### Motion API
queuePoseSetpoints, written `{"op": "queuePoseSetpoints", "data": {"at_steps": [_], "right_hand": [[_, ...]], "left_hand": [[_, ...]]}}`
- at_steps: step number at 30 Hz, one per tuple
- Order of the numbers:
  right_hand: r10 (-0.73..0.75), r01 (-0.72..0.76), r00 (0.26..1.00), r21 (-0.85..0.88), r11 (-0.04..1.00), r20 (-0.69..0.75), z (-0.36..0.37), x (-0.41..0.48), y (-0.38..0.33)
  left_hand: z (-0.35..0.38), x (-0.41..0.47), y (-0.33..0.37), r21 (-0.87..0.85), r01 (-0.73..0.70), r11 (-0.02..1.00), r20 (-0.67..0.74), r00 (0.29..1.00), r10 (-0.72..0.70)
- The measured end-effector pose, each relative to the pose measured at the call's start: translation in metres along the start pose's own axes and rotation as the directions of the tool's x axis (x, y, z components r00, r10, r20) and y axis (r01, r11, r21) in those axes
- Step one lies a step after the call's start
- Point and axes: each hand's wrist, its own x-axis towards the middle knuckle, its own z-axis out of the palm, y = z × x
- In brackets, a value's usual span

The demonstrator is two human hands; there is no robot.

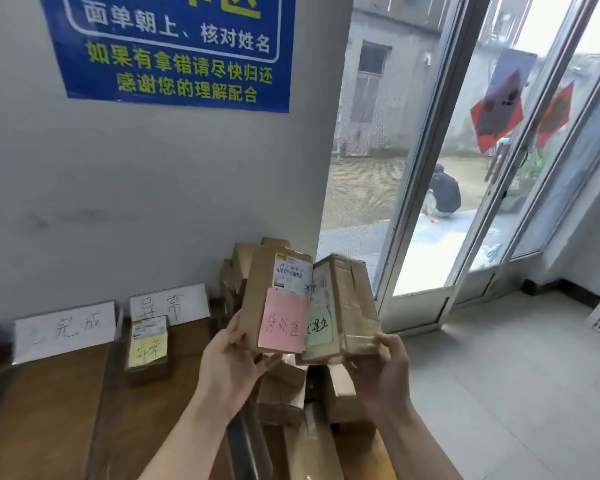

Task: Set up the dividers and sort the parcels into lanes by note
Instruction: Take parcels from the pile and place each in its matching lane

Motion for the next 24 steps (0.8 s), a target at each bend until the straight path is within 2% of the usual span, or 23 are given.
{"op": "queuePoseSetpoints", "data": {"at_steps": [3, 7, 10, 12, 15, 17, 21, 24], "right_hand": [[0.013, -0.013, 1.0, -0.006, 1.0, 0.003, 0.005, -0.001, 0.003], [0.057, -0.059, 0.998, -0.036, 0.998, -0.031, 0.013, -0.003, 0.01], [0.1, -0.101, 0.995, -0.059, 0.993, -0.027, 0.02, -0.004, 0.015], [0.103, -0.099, 0.995, -0.164, 0.981, 0.011, 0.027, -0.01, 0.015], [0.046, -0.03, 0.999, -0.413, 0.91, 0.029, 0.037, -0.013, 0.018], [0.036, -0.012, 0.998, -0.479, 0.878, 0.042, 0.038, -0.011, 0.024], [0.051, -0.018, 0.996, -0.421, 0.907, 0.067, 0.036, -0.009, 0.03], [0.179, -0.117, 0.971, -0.339, 0.933, 0.159, 0.037, -0.011, 0.037]], "left_hand": [[0.001, -0.005, 0.011, 0.15, -0.123, 0.981, -0.018, 0.992, 0.128], [0.003, -0.012, 0.013, 0.43, -0.25, 0.867, -0.039, 0.955, 0.295], [0.001, -0.019, 0.011, 0.509, -0.271, 0.817, -0.064, 0.935, 0.35], [-0.001, -0.023, 0.009, 0.526, -0.279, 0.803, -0.083, 0.923, 0.376], [-0.005, -0.031, 0.007, 0.469, -0.27, 0.841, -0.117, 0.925, 0.362], [-0.009, -0.036, 0.006, 0.411, -0.23, 0.882, -0.151, 0.937, 0.315], [-0.021, -0.05, 0.011, 0.297, -0.193, 0.935, -0.212, 0.942, 0.262], [-0.024, -0.062, 0.013, 0.059, -0.148, 0.987, -0.152, 0.976, 0.155]]}}
